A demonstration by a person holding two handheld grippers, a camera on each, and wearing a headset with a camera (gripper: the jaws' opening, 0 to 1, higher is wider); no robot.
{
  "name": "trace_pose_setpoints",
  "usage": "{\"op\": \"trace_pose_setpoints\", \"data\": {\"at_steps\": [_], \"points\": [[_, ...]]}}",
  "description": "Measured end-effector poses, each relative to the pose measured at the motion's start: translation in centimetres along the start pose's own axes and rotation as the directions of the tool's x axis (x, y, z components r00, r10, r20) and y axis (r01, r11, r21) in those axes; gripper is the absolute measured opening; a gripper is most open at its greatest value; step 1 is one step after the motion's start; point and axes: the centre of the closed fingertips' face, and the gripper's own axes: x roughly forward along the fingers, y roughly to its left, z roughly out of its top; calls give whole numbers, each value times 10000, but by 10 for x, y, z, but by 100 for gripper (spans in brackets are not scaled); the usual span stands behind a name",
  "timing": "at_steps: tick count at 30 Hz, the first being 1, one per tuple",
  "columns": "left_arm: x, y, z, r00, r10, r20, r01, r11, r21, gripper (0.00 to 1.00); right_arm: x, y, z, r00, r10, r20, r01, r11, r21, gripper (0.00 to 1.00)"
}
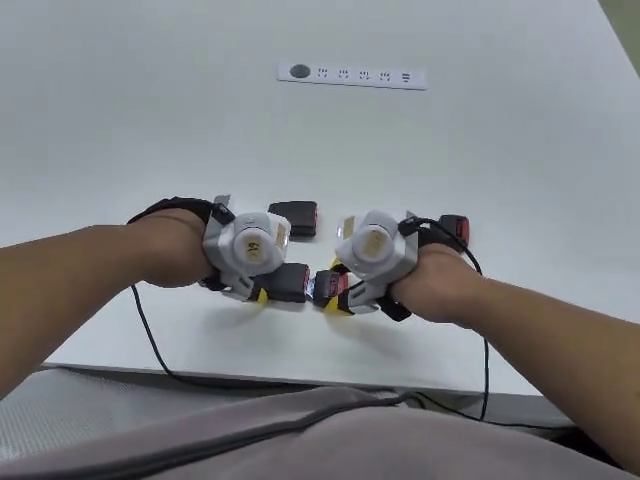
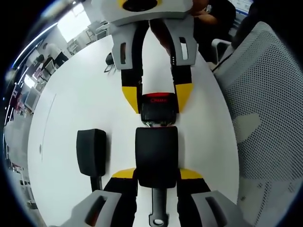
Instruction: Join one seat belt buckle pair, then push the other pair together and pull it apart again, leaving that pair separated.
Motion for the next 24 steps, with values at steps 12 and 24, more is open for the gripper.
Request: {"op": "trace_pose_setpoints", "data": {"at_steps": [12, 24], "points": [[-11, -2, 5, 9996, 276, -32, -278, 9981, -545, 37, -9, 4, 2, 9997, -98, 226, 89, 9992, 401, 38], [-50, 26, 44, 9971, 438, 623, -419, 9986, -320, 41, -49, -2, 8, 9971, -395, 643, 389, 9992, 112, 42]]}}
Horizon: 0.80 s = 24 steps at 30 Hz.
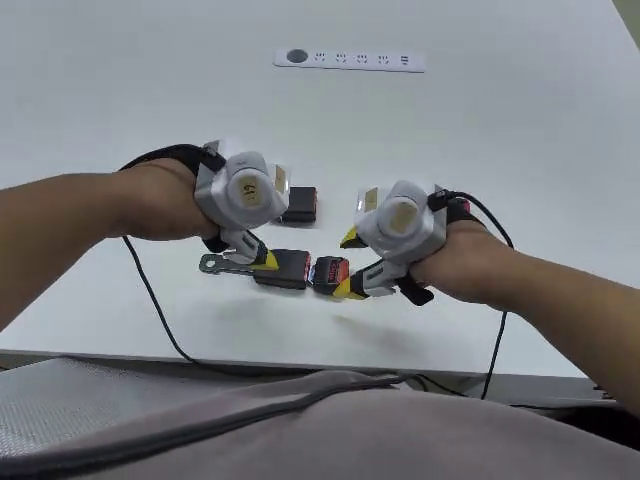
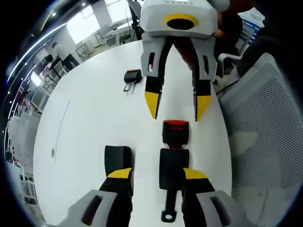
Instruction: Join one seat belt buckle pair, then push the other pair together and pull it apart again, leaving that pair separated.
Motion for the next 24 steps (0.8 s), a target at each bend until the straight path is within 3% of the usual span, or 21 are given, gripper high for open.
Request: {"op": "trace_pose_setpoints", "data": {"at_steps": [8, 11, 13, 18, 24], "points": [[10, 31, -6, 9994, 348, -1, -348, 9994, 6, 48, -16, -26, -27, 9986, -380, -379, 377, 9993, -66, 42], [13, 43, -11, 9992, 389, 75, -387, 9988, -285, 48, -25, -40, -42, 9965, -611, -567, 619, 9980, 120, 42], [15, 50, -10, 9986, 443, 306, -411, 9945, -964, 48, -32, -48, -52, 9949, -700, -721, 717, 9972, 214, 41], [24, 57, -11, 9994, 185, 298, -163, 9972, -733, 48, -52, -73, -76, 9895, -1035, -1011, 1088, 9929, 482, 41], [33, 66, -16, 9999, 107, 73, -104, 9991, -422, 49, -69, -103, -114, 9759, -1331, -1727, 1462, 9871, 654, 41]]}}
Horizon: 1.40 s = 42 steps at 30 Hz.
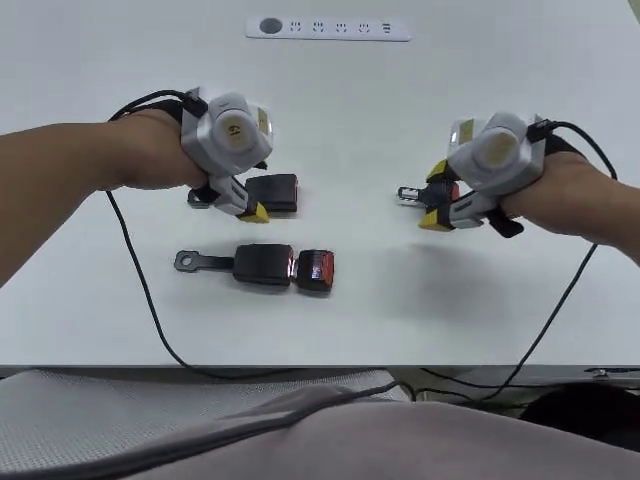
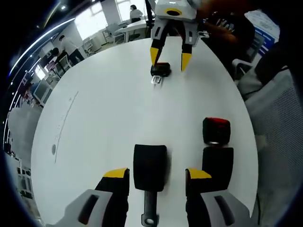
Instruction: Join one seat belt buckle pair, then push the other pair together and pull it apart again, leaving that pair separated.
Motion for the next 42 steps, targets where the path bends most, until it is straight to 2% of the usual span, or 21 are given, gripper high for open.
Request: {"op": "trace_pose_setpoints", "data": {"at_steps": [4, 5, 7, 8, 9, 11, 13, 14, 15, 17, 18, 19, 21, 24, 27, 29, 33, 38, 42], "points": [[10, 3, -7, 9997, -200, -138, 199, 9998, -38, 49, 5, -6, -16, 9996, 162, -237, -160, 9998, 124, 41], [13, 4, -10, 9995, -211, -246, 211, 9998, 0, 50, 8, -8, -16, 9999, 98, -135, -97, 9999, 110, 43], [17, 7, -20, 9974, -148, -699, 170, 9994, 307, 49, 9, -9, -22, 9991, 262, -326, -258, 9996, 106, 42], [18, 12, -22, 9969, 58, -791, -15, 9985, 552, 48, 12, -10, -23, 9991, 293, -318, -290, 9995, 81, 41], [20, 12, -24, 9965, 64, -833, -20, 9986, 535, 48, 13, -11, -24, 9988, 331, -349, -329, 9994, 50, 40], [23, 10, -25, 9963, -156, -842, 192, 9990, 413, 46, 16, -14, -29, 9983, 341, -467, -340, 9994, 12, 35], [26, 7, -26, 9959, -383, -819, 426, 9978, 507, 42, 17, -13, -30, 9964, 713, -451, -719, 9973, -134, 35], [26, 2, -23, 9946, -832, -624, 861, 9952, 460, 38, 17, -12, -31, 9941, 927, -567, -954, 9944, -460, 35], [25, 7, -24, 9958, -662, -632, 682, 9972, 298, 37, 16, -12, -31, 9921, 999, -762, -1070, 9896, -965, 34], [27, 9, -23, 9958, -731, -545, 742, 9971, 178, 34, 18, -12, -32, 9869, 1164, -1116, -1309, 9824, -1331, 34], [28, 7, -21, 9951, -875, -471, 903, 9940, 610, 34, 20, -13, -31, 9853, 1231, -1187, -1360, 9848, -1078, 34], [28, 6, -23, 9947, -870, -540, 892, 9952, 399, 33, 20, -13, -32, 9811, 1393, -1343, -1523, 9840, -922, 34], [29, 7, -23, 9939, -941, -574, 968, 9943, 456, 33, 21, -14, -32, 9761, 1633, -1436, -1756, 9814, -779, 34], [29, 8, -24, 9937, -983, -543, 1000, 9946, 289, 33, 23, -16, -30, 9760, 1673, -1394, -1785, 9813, -716, 34], [30, 8, -25, 9944, -972, -422, 979, 9951, 151, 33, 24, -16, -28, 9802, 1508, -1284, -1557, 9874, -293, 34], [30, 8, -25, 9946, -954, -403, 961, 9952, 162, 33, 26, -15, -24, 9833, 1348, -1226, -1400, 9895, -352, 34], [31, 8, -26, 9948, -919, -434, 927, 9955, 173, 33, 35, -6, -5, 9873, 1244, -985, -1279, 9913, -309, 34], [33, 10, -28, 9945, -926, -496, 936, 9955, 170, 33, 52, 12, 34, 9887, 1337, -685, -1386, 9876, -740, 34], [37, 13, -31, 9948, -869, -526, 877, 9960, 138, 33, 64, 18, 59, 9901, 1339, -423, -1373, 9864, -903, 34]]}}
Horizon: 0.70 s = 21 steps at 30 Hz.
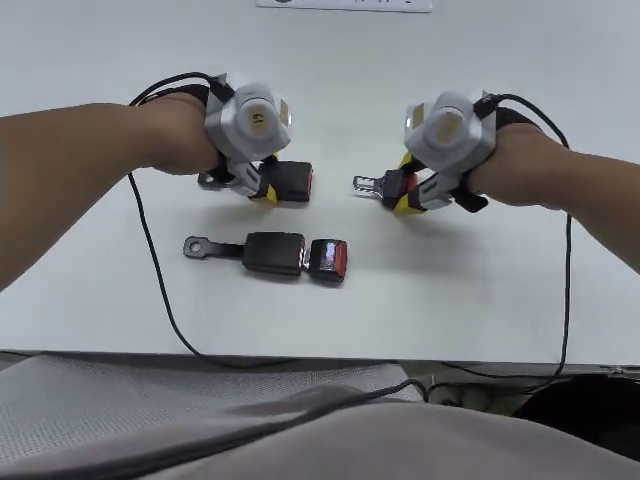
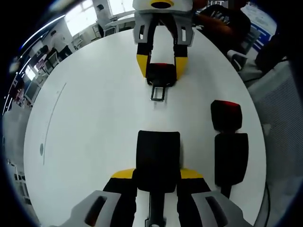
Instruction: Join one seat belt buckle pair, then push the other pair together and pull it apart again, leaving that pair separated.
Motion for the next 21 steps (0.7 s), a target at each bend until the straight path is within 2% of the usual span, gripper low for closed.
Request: {"op": "trace_pose_setpoints", "data": {"at_steps": [4, 9, 15, 21], "points": [[3, 2, -1, 10000, 24, -59, -24, 10000, -16, 32, 11, 3, 22, 9998, 68, 188, -67, 10000, -55, 34], [1, -2, 1, 10000, 19, -89, -19, 10000, 25, 32, 18, 4, 39, 9995, 76, 309, -73, 9999, -125, 34], [-1, -6, 5, 10000, -8, 17, 8, 10000, 20, 32, 18, 3, 41, 9997, -121, 219, 136, 9977, -661, 34], [-4, -9, 9, 10000, -91, -27, 91, 9999, 67, 32, 26, -1, 49, 9985, -47, 541, 72, 9989, -473, 33]]}}
